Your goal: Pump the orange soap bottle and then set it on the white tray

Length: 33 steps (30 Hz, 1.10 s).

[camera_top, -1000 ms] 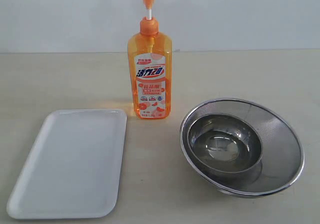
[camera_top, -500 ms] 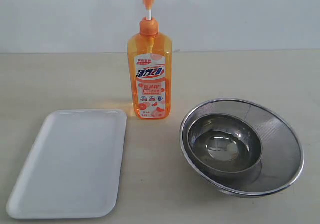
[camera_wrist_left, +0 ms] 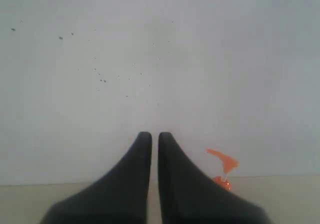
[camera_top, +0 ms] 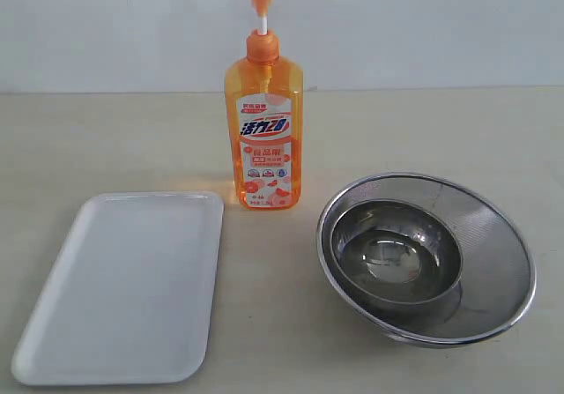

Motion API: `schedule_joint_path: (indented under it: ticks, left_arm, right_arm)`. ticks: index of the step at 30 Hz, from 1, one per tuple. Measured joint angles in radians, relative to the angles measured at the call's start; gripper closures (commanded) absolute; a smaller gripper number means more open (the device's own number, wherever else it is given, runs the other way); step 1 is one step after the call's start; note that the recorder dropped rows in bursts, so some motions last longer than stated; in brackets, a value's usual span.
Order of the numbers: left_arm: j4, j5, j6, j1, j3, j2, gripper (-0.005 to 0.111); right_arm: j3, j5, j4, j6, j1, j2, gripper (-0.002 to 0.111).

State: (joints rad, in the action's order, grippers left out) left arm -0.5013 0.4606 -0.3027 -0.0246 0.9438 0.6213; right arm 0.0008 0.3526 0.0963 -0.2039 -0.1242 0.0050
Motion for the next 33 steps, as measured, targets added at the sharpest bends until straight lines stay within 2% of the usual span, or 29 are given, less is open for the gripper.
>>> schedule_joint_path:
  ticks: [3, 7, 11, 16, 20, 22, 25, 28, 30, 33]
  left_arm:
    - [0.000, 0.052, -0.080, 0.000, 0.077, 0.058, 0.102]
    - [-0.006, 0.192, -0.153, 0.000, 0.186, 0.140, 0.102]
    - [0.005, 0.229, -0.179, -0.012, 0.249, 0.183, 0.102]
    - [0.035, 0.244, -0.215, -0.014, 0.273, 0.205, 0.102]
    - [-0.011, 0.223, -0.244, -0.014, 0.233, 0.278, 0.102]
    - [-0.061, 0.168, -0.331, -0.014, 0.201, 0.320, 0.102]
    - [-0.235, 0.089, -0.551, -0.014, 0.141, 0.351, 0.102]
    - [-0.475, 0.002, -0.817, -0.014, 0.057, 0.380, 0.102]
    - [-0.711, -0.006, -1.067, -0.014, -0.003, 0.421, 0.102]
    - [-0.916, 0.031, -1.252, -0.015, -0.032, 0.476, 0.102]
  right_arm:
    - [0.000, 0.000, 0.000, 0.000, 0.000, 0.000, 0.108]
    - [0.000, 0.000, 0.000, 0.000, 0.000, 0.000, 0.108]
    - [0.000, 0.000, 0.000, 0.000, 0.000, 0.000, 0.108]
    - [0.000, 0.000, 0.000, 0.000, 0.000, 0.000, 0.108]
    - [0.000, 0.000, 0.000, 0.000, 0.000, 0.000, 0.108]
    - [0.000, 0.000, 0.000, 0.000, 0.000, 0.000, 0.108]
    - [0.000, 0.000, 0.000, 0.000, 0.000, 0.000, 0.108]
    - [0.000, 0.000, 0.000, 0.000, 0.000, 0.000, 0.108]
    - [0.000, 0.000, 0.000, 0.000, 0.000, 0.000, 0.108]
    - [0.000, 0.000, 0.000, 0.000, 0.000, 0.000, 0.108]
